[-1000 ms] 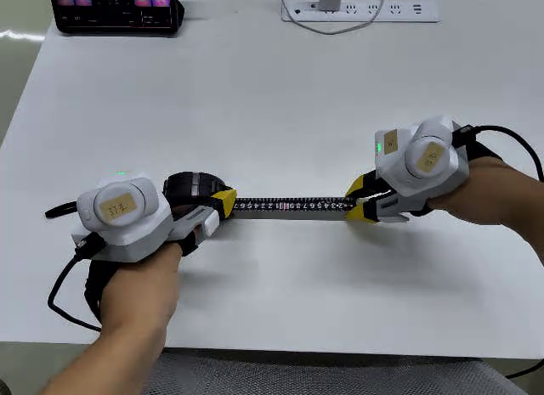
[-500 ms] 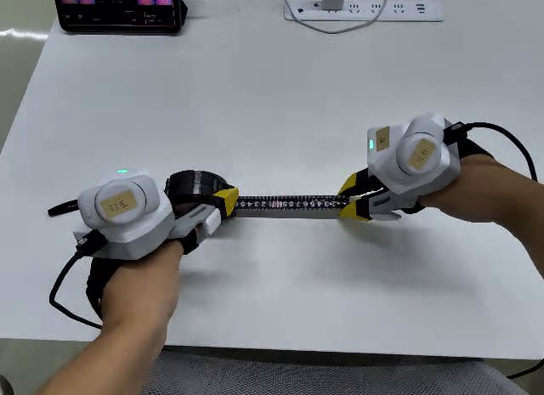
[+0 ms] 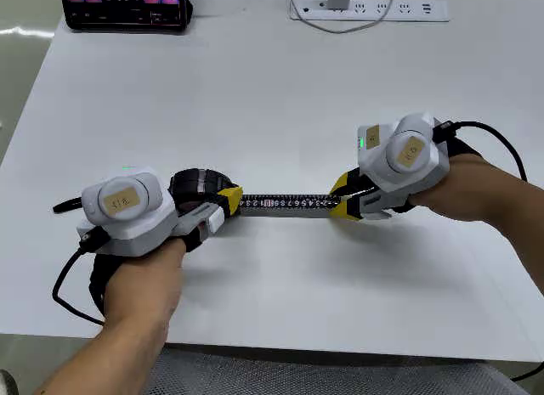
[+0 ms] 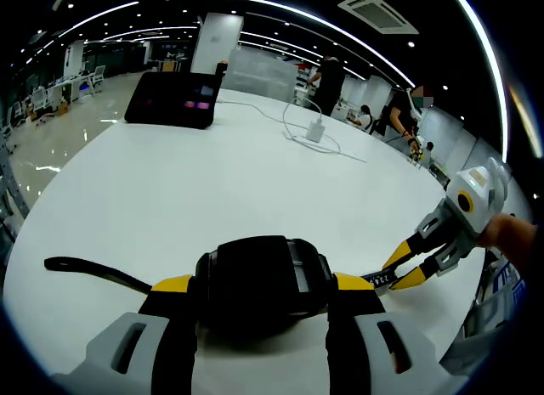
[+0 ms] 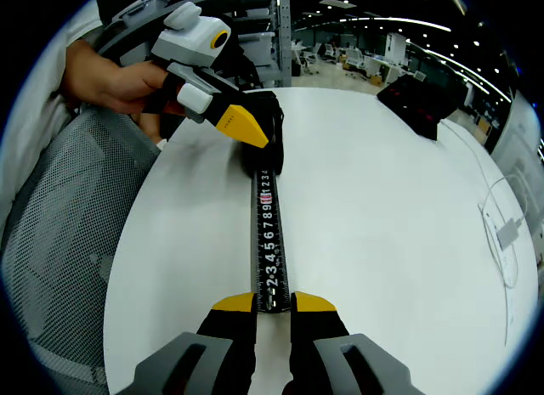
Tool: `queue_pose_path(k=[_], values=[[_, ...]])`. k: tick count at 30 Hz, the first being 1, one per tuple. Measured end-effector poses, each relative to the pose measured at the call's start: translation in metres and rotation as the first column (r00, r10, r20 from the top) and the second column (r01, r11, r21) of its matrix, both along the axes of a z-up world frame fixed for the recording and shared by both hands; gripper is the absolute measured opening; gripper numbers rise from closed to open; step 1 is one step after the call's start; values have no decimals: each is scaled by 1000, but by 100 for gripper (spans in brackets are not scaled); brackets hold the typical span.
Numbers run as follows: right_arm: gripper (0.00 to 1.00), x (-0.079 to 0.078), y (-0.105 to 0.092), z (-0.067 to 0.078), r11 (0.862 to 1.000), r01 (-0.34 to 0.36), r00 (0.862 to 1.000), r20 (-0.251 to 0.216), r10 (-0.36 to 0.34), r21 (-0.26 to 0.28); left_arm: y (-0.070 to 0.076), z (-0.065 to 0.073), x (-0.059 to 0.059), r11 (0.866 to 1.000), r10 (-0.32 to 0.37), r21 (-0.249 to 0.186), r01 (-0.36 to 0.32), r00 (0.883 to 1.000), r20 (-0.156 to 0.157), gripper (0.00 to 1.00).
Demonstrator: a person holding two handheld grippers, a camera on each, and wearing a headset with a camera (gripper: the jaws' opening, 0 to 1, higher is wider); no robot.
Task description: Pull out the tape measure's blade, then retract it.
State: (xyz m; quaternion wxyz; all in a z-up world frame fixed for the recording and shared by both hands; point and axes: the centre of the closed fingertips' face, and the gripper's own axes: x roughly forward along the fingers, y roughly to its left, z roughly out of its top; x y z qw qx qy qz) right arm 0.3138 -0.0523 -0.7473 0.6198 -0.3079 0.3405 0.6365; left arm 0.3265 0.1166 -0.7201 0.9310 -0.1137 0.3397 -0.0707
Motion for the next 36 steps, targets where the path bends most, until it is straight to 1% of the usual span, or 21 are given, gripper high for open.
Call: queue_pose_path(k=[9, 14, 28, 36], values=[[11, 0, 9, -1, 1000, -2, 1000, -4, 2, 13, 0, 0, 0, 1000, -3, -5, 3, 1000, -2, 57], [11, 2, 13, -5, 1000, -1, 1000, -7, 1, 19, 0, 0, 0, 1000, -3, -9, 3, 1000, -3, 57], [11, 2, 35, -4, 999, -6, 1000, -15, 7, 47, 0, -1, 0, 1000, -2, -18, 2, 1000, -7, 57], [11, 0, 46, -4, 998, -2, 1000, -24, 3, 69, 0, -1, 0, 1000, -3, -25, 3, 1000, -9, 57]])
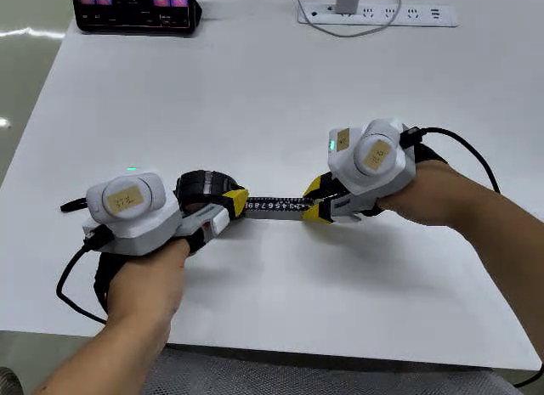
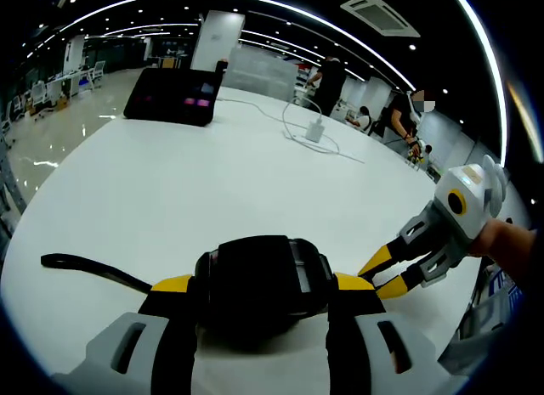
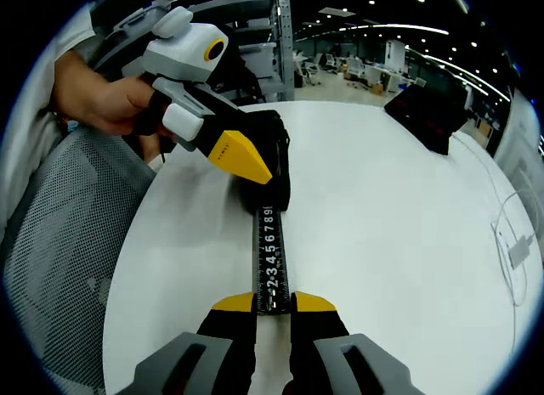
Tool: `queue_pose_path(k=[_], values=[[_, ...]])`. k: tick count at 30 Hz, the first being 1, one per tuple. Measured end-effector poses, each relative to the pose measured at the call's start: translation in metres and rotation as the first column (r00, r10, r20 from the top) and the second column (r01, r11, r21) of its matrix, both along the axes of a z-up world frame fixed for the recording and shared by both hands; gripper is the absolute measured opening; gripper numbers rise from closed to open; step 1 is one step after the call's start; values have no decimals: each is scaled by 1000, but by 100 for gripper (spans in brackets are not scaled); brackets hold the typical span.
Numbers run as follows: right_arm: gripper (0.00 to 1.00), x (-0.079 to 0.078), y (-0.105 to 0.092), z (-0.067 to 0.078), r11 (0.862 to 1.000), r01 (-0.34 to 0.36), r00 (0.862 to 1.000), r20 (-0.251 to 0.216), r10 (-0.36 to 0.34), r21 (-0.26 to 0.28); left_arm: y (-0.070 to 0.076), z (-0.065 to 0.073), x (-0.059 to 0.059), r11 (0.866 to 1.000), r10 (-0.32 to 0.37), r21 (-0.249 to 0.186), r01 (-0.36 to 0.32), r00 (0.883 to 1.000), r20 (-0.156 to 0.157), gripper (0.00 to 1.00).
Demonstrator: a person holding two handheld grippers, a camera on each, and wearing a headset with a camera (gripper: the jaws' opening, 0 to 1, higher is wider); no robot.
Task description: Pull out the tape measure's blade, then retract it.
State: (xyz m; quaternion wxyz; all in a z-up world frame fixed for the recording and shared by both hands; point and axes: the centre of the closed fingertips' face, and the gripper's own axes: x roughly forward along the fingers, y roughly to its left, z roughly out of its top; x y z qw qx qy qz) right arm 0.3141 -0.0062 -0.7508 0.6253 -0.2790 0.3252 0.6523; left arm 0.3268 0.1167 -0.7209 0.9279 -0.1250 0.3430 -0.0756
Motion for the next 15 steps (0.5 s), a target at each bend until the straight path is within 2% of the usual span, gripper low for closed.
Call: queue_pose_path(k=[15], values=[[11, -4, 23, -1, 1000, -19, 1000, 6, 19, 22, -1, -1, 0, 1000, -8, -7, 8, 1000, -7, 57]])
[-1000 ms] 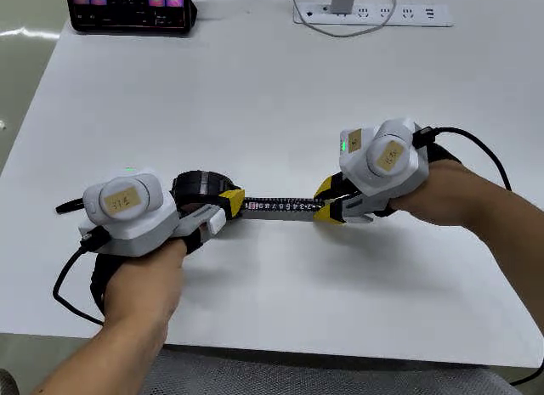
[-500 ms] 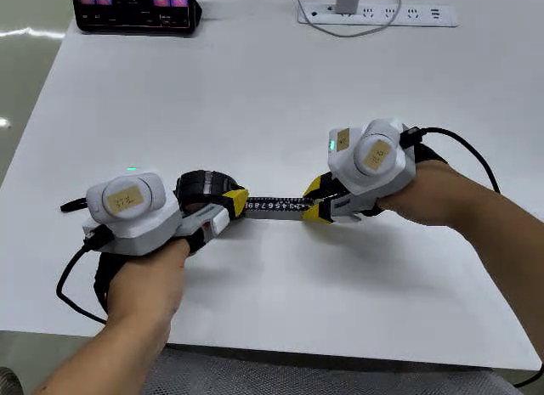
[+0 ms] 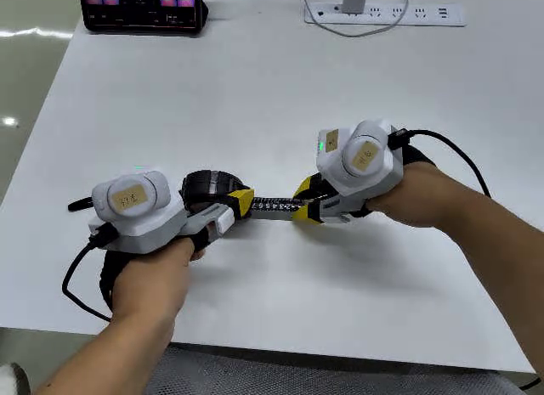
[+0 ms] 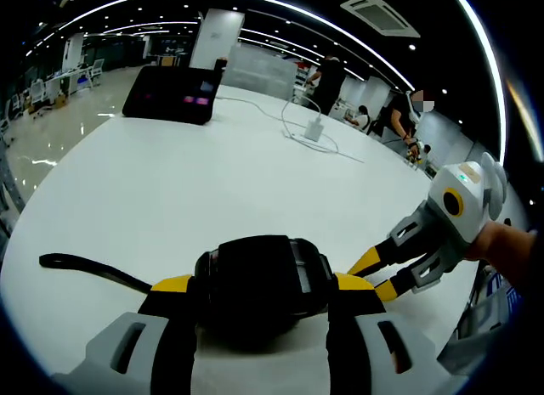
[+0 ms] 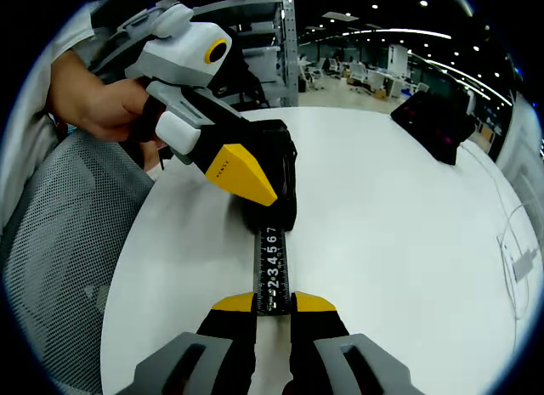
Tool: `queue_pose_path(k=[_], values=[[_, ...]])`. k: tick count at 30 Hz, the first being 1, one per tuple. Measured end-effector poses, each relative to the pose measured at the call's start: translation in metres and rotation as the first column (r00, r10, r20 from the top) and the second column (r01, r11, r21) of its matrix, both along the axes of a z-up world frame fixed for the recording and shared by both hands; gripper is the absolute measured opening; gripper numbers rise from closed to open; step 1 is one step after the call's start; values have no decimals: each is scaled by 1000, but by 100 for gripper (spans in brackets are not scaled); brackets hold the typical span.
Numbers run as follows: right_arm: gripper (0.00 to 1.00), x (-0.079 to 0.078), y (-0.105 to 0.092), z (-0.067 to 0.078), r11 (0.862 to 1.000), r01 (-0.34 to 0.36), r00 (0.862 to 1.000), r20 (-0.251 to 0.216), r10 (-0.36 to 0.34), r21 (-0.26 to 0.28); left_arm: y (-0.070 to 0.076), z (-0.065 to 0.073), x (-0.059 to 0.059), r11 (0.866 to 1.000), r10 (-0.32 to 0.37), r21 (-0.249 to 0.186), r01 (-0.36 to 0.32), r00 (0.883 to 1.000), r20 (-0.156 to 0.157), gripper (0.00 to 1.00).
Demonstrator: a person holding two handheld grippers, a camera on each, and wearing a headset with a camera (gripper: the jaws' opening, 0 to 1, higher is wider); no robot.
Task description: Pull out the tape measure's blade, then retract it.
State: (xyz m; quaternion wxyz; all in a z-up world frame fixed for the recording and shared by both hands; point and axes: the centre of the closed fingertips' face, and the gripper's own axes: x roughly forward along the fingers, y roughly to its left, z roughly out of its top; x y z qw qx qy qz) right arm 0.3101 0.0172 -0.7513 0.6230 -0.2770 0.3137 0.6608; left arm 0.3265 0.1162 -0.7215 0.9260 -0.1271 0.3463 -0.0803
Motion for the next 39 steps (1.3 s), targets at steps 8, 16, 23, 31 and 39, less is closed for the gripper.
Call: queue_pose_path(k=[8, 16, 23, 31, 39], values=[[11, 2, 8, -1, 1000, -7, 1000, 4, 7, 7, 0, -1, 0, 1000, 1, -2, -1, 1000, 0, 57], [11, 2, 18, -1, 1000, -13, 1000, 5, 13, 20, 0, -1, 0, 1000, 2, -6, -2, 1000, 0, 57], [11, 2, 28, -1, 999, -5, 1000, 1, 5, 44, 0, -1, 0, 1000, 2, -9, -2, 1000, 1, 58], [11, 1, 35, 0, 998, -1, 1000, 1, 1, 59, 0, -1, 0, 1000, 3, -14, -3, 1000, 1, 58], [11, 0, 45, 0, 998, -4, 1000, 6, 3, 69, 0, 0, 0, 1000, 1, -18, -1, 1000, 2, 58]])
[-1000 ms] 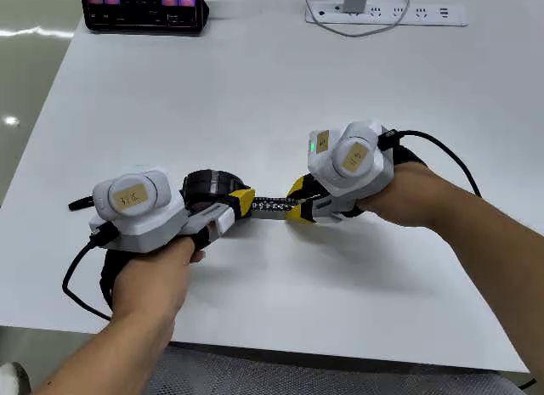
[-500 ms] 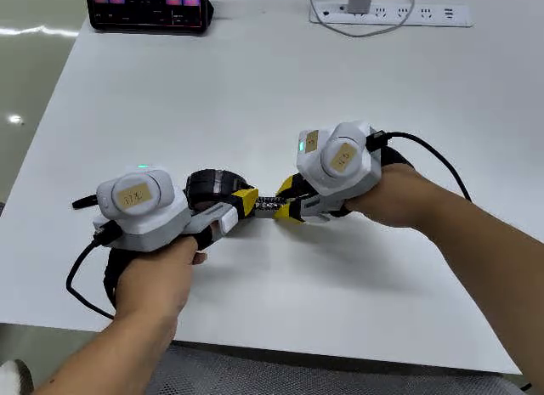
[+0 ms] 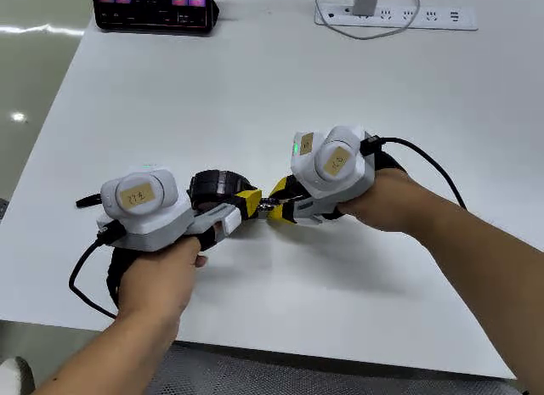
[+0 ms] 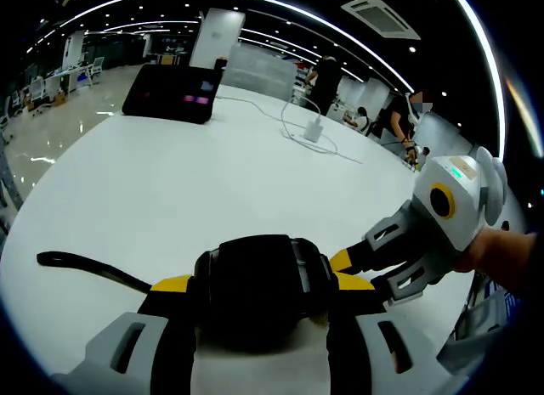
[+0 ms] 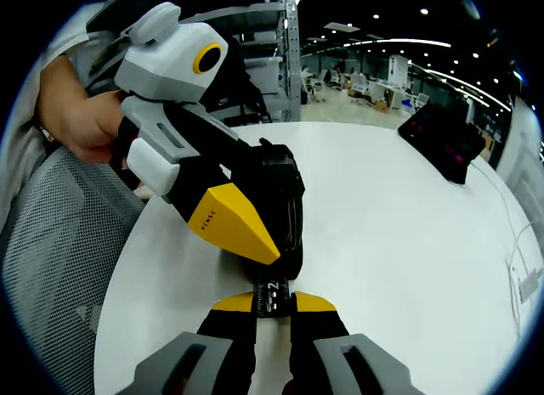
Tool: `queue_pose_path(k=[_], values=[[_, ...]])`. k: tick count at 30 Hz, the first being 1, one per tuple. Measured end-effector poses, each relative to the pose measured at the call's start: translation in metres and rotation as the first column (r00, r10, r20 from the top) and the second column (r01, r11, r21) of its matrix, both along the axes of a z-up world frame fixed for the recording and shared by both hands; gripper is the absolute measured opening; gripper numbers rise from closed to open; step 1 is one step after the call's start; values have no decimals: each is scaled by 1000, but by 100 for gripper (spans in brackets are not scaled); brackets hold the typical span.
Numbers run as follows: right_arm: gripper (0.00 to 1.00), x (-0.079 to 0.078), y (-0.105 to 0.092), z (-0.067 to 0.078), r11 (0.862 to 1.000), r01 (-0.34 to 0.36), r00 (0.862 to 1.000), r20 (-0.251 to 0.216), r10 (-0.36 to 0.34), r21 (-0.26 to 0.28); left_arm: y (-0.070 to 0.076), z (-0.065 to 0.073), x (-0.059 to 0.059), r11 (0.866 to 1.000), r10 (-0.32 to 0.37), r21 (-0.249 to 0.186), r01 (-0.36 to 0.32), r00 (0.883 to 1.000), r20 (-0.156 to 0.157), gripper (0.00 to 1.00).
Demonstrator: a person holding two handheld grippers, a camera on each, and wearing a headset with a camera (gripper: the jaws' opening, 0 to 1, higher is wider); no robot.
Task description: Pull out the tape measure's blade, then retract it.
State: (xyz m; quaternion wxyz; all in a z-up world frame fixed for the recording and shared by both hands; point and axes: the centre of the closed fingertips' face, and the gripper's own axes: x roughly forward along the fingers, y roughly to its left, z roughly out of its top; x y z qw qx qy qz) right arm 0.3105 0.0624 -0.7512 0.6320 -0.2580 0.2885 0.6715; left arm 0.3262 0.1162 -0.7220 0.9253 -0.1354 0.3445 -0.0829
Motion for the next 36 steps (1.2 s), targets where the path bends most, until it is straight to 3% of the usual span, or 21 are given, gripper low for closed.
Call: queue_pose_path(k=[22, 36], values=[[13, 0, 8, 0, 1000, 7, 1000, 0, -7, 19, 0, 0, 1, 1000, 4, -5, -4, 1000, 14, 59], [22, 0, -3, 5, 999, 33, 999, -7, -33, 29, -1, 2, 1, 1000, -22, 20, 21, 999, 38, 60]])
